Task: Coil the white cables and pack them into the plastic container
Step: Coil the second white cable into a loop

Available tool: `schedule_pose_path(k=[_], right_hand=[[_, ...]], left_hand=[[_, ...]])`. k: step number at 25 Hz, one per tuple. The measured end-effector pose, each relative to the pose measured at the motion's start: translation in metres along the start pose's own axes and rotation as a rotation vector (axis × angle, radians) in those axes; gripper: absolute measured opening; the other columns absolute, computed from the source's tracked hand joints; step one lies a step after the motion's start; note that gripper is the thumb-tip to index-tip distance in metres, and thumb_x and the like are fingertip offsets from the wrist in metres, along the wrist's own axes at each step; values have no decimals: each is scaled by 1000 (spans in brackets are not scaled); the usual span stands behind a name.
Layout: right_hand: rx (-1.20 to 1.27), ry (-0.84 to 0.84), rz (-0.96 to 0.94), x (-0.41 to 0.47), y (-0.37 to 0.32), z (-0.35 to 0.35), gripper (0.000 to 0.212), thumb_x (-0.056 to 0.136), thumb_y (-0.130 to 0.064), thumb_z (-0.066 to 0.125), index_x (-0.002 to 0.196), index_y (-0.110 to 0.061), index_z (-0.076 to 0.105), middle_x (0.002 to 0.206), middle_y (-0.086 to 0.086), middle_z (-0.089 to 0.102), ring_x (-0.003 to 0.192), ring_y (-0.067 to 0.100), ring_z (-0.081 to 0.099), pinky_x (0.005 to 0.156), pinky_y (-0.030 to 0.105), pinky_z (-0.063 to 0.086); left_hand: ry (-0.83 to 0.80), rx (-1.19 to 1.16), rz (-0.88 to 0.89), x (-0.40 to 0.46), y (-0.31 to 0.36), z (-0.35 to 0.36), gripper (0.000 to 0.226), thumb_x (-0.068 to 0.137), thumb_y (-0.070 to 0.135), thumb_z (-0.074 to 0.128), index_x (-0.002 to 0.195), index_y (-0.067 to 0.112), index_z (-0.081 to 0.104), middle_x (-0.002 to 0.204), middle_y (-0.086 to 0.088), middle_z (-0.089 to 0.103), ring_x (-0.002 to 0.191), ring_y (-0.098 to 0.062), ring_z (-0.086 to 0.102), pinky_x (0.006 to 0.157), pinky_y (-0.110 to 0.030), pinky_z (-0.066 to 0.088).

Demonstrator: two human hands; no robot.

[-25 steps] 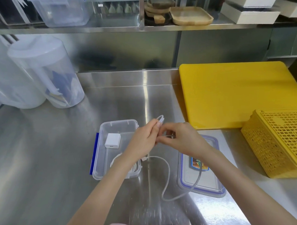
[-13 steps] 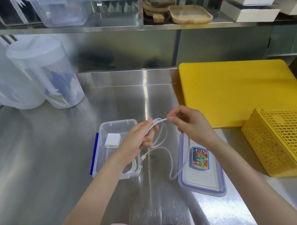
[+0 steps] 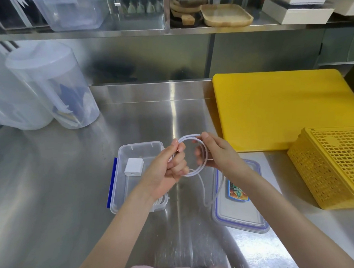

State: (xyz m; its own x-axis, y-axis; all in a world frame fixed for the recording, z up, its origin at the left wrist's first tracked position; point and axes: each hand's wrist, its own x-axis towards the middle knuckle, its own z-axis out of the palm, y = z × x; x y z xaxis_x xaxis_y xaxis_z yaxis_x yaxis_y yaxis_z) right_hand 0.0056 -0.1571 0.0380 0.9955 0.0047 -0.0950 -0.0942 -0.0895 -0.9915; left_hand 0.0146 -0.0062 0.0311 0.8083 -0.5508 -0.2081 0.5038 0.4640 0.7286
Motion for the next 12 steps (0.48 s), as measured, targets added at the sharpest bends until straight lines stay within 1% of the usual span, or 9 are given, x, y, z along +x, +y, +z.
schedule_pose_path(k=[1, 3, 5, 7, 8, 9, 10, 11, 12], right_hand=[[89, -26, 22, 0, -2, -1, 34, 98, -30, 35, 74, -24, 59, 46, -10, 48, 40, 7, 46, 49, 20, 43], [200, -43, 15, 0, -6, -2, 37, 98, -26, 36, 66, -20, 53, 40, -12, 33, 37, 6, 28, 42, 19, 32], [249, -49, -1, -1, -9, -4, 38, 98, -23, 37, 62, -20, 49, 40, -13, 29, 36, 5, 23, 37, 17, 27], [226, -74, -22, -3, -12, -6, 38, 98, -21, 38, 61, -20, 47, 40, -14, 28, 34, 4, 22, 35, 14, 24], [187, -89, -34, -3, -13, -6, 37, 98, -21, 38, 62, -19, 47, 39, -13, 27, 34, 3, 22, 35, 14, 24], [127, -98, -50, -3, -13, -6, 35, 97, -20, 39, 63, -19, 48, 38, -12, 28, 34, 3, 22, 35, 14, 24], [62, -104, -64, -3, -14, -5, 33, 97, -20, 40, 65, -18, 48, 37, -11, 29, 33, 2, 23, 35, 15, 24], [6, -107, -77, -3, -14, -4, 32, 97, -20, 40, 66, -18, 48, 36, -10, 30, 33, 2, 24, 34, 15, 24], [-20, -104, -87, -2, -13, -2, 31, 97, -21, 40, 67, -18, 48, 36, -10, 31, 32, 2, 25, 34, 16, 24]], left_hand=[[-23, -7, -15, 0, -2, 0, 30, 85, 35, 44, 63, 18, 54, 39, 10, 31, 34, -5, 24, 43, -15, 39], [-72, 24, -38, -1, -3, 0, 28, 87, 32, 43, 67, 16, 55, 46, 7, 42, 41, -8, 42, 54, -18, 46], [-133, 75, -54, -3, 0, -3, 27, 88, 27, 44, 72, 15, 61, 54, 4, 53, 55, -13, 57, 66, -23, 52], [-211, 141, -87, -6, 7, -5, 29, 89, 21, 42, 79, 14, 68, 62, 1, 63, 70, -18, 66, 76, -29, 56], [-245, 167, -111, -6, 11, -5, 30, 88, 19, 41, 81, 14, 70, 64, 0, 65, 72, -19, 67, 80, -32, 56], [-268, 183, -137, -6, 14, -5, 30, 86, 18, 40, 83, 13, 69, 63, 0, 64, 68, -18, 66, 82, -33, 55], [-271, 196, -161, -6, 15, -3, 28, 87, 21, 41, 81, 14, 68, 58, 1, 59, 59, -15, 62, 80, -32, 55], [-243, 222, -171, -5, 14, 0, 28, 88, 27, 42, 78, 15, 65, 52, 4, 52, 49, -11, 53, 74, -28, 55], [-187, 261, -155, -3, 12, 4, 30, 89, 33, 42, 73, 17, 62, 47, 7, 42, 41, -8, 42, 63, -23, 52]])
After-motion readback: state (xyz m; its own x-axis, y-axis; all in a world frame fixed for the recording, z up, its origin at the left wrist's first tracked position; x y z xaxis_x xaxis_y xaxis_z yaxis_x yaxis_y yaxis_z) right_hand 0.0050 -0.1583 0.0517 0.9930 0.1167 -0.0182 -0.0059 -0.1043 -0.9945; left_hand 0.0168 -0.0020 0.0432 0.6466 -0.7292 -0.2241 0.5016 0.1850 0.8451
